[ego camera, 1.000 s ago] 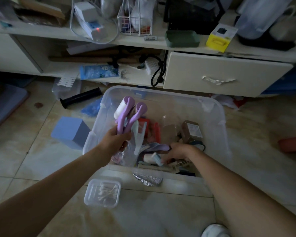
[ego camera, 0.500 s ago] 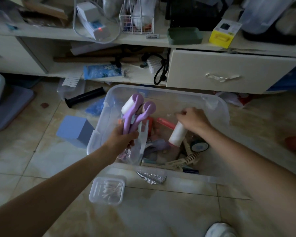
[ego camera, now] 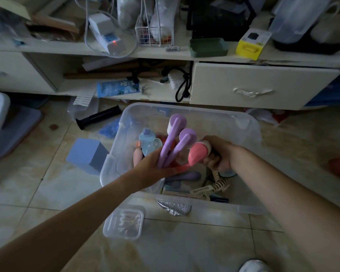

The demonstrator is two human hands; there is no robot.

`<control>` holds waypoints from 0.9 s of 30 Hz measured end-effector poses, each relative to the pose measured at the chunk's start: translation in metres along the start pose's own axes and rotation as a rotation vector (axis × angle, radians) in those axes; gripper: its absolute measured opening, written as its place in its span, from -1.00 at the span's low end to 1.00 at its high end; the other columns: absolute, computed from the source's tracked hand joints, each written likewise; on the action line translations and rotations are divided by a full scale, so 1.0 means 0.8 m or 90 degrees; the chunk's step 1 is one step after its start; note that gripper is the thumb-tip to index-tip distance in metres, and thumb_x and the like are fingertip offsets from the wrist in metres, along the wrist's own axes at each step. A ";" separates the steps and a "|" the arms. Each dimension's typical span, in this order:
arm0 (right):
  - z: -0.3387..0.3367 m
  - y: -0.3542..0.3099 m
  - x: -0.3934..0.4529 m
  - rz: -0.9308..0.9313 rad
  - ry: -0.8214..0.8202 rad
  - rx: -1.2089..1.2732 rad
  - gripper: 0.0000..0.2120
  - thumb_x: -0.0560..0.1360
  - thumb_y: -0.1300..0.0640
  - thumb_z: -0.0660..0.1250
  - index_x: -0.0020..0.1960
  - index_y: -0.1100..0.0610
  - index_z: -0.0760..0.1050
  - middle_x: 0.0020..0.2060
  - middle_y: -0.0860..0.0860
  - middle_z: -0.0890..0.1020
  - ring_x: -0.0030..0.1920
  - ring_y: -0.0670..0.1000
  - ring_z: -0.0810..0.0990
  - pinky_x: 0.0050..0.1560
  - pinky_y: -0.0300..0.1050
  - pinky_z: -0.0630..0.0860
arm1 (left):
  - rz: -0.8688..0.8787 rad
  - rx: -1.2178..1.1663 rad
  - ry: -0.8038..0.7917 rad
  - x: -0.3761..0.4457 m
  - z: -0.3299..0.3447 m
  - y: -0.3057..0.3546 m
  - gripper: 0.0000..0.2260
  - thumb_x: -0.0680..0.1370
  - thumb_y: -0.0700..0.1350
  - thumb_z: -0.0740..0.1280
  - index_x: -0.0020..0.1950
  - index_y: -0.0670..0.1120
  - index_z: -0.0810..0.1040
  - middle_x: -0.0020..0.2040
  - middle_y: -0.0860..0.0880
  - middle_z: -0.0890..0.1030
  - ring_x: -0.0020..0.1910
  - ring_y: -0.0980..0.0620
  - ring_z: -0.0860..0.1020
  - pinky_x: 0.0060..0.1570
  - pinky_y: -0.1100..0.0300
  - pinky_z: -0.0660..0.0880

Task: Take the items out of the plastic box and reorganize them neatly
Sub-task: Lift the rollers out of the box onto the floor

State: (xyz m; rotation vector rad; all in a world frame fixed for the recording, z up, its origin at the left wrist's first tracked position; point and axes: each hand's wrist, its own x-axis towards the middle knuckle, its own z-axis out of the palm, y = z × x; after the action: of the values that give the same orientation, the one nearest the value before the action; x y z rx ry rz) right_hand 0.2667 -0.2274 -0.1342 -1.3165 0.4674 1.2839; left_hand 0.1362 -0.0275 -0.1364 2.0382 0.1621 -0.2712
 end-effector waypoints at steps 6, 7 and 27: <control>0.034 0.014 0.028 -0.209 0.133 0.231 -0.66 0.61 0.17 0.00 -0.25 0.23 0.41 -0.53 0.11 0.48 -0.61 -0.03 0.39 -0.63 -0.30 0.22 | -0.145 -0.249 0.044 0.005 0.007 0.001 -0.75 0.41 -0.38 0.48 0.04 -0.22 0.59 -0.24 -0.11 0.63 -0.32 0.03 0.59 -0.36 0.24 0.53; 0.043 0.018 0.032 -0.245 0.187 0.209 -0.69 0.57 0.17 0.03 -0.25 0.22 0.44 -0.48 0.12 0.51 -0.57 -0.01 0.40 -0.58 -0.24 0.26 | -0.179 -0.308 0.082 0.009 0.011 -0.001 -0.77 0.41 -0.43 0.44 0.03 -0.27 0.58 -0.27 -0.15 0.61 -0.36 -0.01 0.58 -0.40 0.23 0.51; 0.098 0.051 0.016 -0.341 0.241 -0.051 -0.52 0.24 0.01 0.53 0.10 0.18 0.59 -0.37 0.03 0.68 -0.52 0.02 0.61 -0.51 -0.24 0.46 | 0.108 0.371 -0.005 0.019 0.053 0.007 -0.22 0.38 0.28 0.06 0.46 -0.19 0.26 0.35 -0.14 0.34 0.39 -0.05 0.27 0.40 0.03 0.23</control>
State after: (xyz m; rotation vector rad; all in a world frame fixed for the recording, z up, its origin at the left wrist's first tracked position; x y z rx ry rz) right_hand 0.2047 -0.1632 -0.1407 -1.6252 0.2921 0.6169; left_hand 0.1473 -0.0679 -0.1548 2.6086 -0.1116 -0.2373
